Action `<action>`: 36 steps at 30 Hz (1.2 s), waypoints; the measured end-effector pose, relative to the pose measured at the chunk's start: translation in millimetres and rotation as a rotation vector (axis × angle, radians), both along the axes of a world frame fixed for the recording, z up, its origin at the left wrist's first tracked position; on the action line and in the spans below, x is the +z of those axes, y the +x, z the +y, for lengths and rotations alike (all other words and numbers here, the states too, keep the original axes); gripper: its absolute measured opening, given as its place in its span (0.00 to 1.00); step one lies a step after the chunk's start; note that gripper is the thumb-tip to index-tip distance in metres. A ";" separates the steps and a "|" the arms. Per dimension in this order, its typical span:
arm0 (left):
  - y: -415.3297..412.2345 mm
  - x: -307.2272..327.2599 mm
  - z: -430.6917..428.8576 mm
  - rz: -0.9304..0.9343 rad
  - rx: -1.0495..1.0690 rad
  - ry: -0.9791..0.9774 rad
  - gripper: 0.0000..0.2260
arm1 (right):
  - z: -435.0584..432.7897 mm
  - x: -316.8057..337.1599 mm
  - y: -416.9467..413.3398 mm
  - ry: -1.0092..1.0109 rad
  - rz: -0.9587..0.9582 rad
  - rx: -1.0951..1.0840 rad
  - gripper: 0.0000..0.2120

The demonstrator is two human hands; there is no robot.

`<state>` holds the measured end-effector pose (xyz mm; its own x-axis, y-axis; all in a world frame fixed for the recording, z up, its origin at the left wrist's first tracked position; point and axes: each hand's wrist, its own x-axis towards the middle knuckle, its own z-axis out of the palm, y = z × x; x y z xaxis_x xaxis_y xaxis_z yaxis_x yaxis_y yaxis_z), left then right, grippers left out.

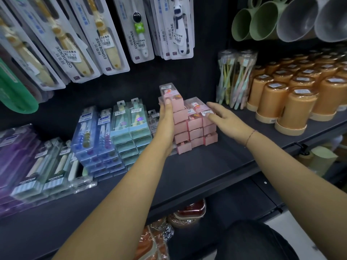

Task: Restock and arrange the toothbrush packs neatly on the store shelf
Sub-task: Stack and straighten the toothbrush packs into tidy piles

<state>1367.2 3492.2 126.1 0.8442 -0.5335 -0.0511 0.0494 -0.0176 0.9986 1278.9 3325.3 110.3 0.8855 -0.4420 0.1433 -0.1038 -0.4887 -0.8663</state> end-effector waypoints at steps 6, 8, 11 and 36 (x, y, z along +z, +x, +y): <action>-4.5 8.7 0.8 -0.016 0.057 0.030 0.38 | 31.5 51.0 29.7 -0.029 -0.135 0.068 0.27; -9.2 16.2 1.5 -0.034 0.080 0.023 0.37 | 48.4 61.0 45.5 -0.054 -0.114 0.146 0.29; -11.2 22.1 2.8 -0.049 0.064 0.009 0.30 | 56.3 60.0 63.8 -0.141 -0.041 0.139 0.32; -32.6 -48.5 10.3 -0.861 0.206 0.710 0.54 | -9.2 -42.3 -10.8 0.073 0.076 0.229 0.52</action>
